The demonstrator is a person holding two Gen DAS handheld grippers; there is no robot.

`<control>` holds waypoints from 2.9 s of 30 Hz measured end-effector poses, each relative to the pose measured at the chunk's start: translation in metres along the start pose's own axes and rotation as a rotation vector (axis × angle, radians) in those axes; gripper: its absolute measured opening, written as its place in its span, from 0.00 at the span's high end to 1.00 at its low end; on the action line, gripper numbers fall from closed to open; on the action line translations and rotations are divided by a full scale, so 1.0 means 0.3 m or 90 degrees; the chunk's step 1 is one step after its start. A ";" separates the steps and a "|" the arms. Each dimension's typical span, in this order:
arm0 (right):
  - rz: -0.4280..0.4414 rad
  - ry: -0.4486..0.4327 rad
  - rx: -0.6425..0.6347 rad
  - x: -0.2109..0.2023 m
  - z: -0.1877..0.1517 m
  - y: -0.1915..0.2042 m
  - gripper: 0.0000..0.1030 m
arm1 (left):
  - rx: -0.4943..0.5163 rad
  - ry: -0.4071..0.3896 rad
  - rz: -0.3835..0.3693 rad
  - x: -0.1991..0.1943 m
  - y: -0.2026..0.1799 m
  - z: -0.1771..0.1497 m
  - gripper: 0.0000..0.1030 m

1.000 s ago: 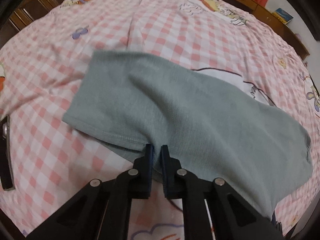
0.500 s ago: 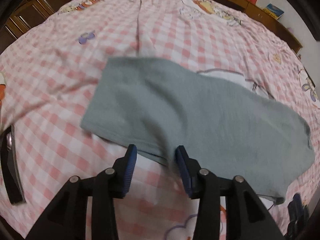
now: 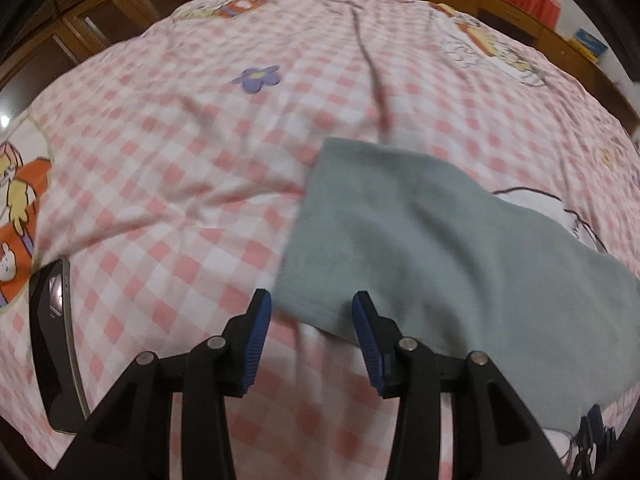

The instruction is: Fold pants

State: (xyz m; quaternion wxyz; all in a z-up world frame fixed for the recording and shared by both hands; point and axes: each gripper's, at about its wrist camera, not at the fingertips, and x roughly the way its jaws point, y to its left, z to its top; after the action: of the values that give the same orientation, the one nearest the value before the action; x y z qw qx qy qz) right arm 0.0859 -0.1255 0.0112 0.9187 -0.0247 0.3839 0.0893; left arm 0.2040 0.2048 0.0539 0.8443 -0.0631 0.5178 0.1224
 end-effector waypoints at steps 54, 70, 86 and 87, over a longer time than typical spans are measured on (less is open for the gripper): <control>0.027 0.030 -0.005 -0.051 0.013 0.021 0.73 | -0.332 -0.033 -0.337 0.191 0.097 -0.033 0.88; 0.040 -0.007 0.036 -0.157 0.003 -0.051 0.73 | -0.116 -0.181 -0.317 -0.170 -0.054 0.066 0.92; 0.026 -0.065 0.122 -0.270 -0.023 -0.248 0.73 | 0.106 -0.171 -0.343 -0.414 -0.560 -0.014 0.92; 0.023 -0.067 0.127 -0.275 -0.026 -0.261 0.73 | 0.118 -0.164 -0.344 -0.403 -0.601 -0.032 0.92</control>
State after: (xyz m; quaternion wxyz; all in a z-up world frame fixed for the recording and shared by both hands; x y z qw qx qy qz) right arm 0.0378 -0.2154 0.0624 0.9336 0.0790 0.3427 0.0686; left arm 0.1924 0.0121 0.1536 0.9072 -0.1052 0.3798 -0.1473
